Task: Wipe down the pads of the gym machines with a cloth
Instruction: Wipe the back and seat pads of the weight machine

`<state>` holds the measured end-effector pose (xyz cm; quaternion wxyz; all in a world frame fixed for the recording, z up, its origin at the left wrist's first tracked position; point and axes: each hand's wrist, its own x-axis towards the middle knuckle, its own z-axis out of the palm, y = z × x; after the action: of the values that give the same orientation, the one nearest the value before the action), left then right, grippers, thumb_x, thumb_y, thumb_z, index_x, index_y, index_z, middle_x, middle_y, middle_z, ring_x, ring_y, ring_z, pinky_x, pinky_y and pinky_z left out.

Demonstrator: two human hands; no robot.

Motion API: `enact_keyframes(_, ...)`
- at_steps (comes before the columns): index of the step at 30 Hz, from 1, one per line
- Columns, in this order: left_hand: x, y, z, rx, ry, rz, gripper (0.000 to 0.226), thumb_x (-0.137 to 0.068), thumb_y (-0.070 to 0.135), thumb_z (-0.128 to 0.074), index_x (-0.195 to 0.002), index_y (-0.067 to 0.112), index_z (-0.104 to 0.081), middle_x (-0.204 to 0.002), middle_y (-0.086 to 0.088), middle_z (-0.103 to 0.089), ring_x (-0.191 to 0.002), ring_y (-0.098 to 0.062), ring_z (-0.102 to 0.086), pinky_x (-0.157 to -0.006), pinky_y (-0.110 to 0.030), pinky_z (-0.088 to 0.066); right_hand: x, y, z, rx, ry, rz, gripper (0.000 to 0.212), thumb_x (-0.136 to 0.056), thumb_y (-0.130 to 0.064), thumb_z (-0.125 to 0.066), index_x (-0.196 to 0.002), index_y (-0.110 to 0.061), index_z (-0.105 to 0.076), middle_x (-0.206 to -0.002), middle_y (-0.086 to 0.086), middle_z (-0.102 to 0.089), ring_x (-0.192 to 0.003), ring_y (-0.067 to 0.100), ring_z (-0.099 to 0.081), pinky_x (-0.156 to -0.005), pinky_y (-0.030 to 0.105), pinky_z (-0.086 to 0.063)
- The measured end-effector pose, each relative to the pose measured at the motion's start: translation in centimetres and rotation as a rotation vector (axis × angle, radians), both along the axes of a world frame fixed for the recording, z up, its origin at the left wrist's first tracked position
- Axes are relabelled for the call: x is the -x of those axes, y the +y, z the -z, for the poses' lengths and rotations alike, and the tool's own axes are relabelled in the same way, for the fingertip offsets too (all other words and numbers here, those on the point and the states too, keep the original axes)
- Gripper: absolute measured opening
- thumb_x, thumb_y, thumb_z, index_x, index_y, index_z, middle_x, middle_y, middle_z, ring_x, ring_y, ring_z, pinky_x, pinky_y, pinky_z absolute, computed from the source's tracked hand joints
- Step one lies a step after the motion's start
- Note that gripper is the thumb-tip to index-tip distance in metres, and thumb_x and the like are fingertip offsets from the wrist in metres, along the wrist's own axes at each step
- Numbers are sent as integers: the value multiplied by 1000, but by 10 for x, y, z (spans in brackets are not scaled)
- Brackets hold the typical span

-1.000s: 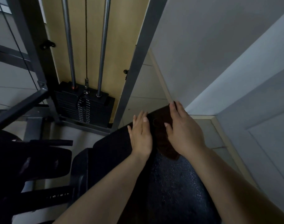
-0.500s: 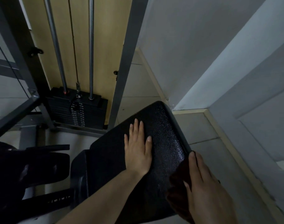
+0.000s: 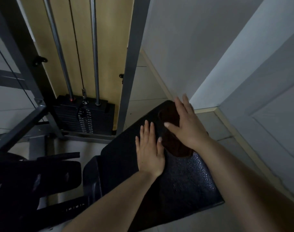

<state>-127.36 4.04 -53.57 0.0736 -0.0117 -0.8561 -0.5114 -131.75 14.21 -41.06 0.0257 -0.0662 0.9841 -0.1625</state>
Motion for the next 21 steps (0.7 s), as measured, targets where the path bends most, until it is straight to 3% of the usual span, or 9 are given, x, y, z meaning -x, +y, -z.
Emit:
enact_keyframes(4, 1, 0, 0, -18, 13, -13, 65, -93, 52, -5, -152, 26, -5, -156, 15, 8, -145, -4, 12, -119, -34, 7, -55, 12, 1, -106, 93, -29, 70, -99, -25, -47, -151, -35, 0, -160, -2, 12, -147, 20, -9, -112, 36, -28)
enact_keyframes(7, 1, 0, -1, -13, 10, -16, 63, -95, 48, -10, -153, 23, -8, -158, 12, 5, -145, -6, 10, -118, -34, 7, -101, 21, 0, -98, 120, 19, 76, -96, -11, -49, -145, -39, 2, -160, -5, 9, -145, 19, -17, -110, 32, -31)
enact_keyframes(9, 2, -2, -3, -11, -2, -15, 60, -96, 44, -14, -153, 22, -9, -159, 9, 3, -145, -6, 10, -118, -35, 6, -129, 27, 2, -80, 114, 61, 82, -91, -1, -55, -144, -38, -6, -159, -5, 4, -143, 21, -25, -109, 33, -35)
enact_keyframes(12, -2, -2, -3, -9, -11, -11, 60, -97, 43, -15, -153, 22, -7, -160, 7, 4, -145, -7, 10, -118, -37, 6, -164, 38, 9, -117, 182, 108, 95, -68, 14, -71, -146, -26, -35, -157, 8, -20, -121, 36, -54, -82, 42, -54)
enact_keyframes(14, -15, 0, -1, 0, -14, -17, 63, -96, 48, -10, -153, 21, -4, -159, 8, 7, -145, -7, 12, -118, -36, 6, -184, 44, 17, -156, 189, 140, 102, -57, 16, -74, -142, -26, -37, -155, 11, -28, -114, 39, -59, -69, 43, -57)
enact_keyframes(17, -35, 5, 6, 19, -8, -17, 69, -92, 54, -3, -152, 21, -1, -156, 13, 12, -145, -6, 13, -119, -34, 7, -187, 42, 27, -204, 248, 190, 98, -58, 10, -79, -141, -21, -39, -152, 14, -33, -120, 41, -53, -75, 52, -56)
enact_keyframes(19, -36, 6, 8, 8, -6, -29, 68, -91, 53, -3, -152, 22, -2, -155, 14, 12, -145, -5, 12, -119, -34, 7, -167, 39, 31, -223, 315, 166, 82, -66, 4, -79, -139, -8, -44, -144, 21, -42, -124, 45, -49, -88, 58, -50)
enact_keyframes(21, -35, 6, 8, -2, 7, -35, 68, -92, 53, -4, -152, 22, -3, -155, 15, 10, -145, -5, 11, -119, -34, 6, -139, 33, 26, -190, 337, 132, 64, -81, -2, -69, -139, 0, -43, -138, 23, -47, -124, 42, -49, -97, 54, -46)
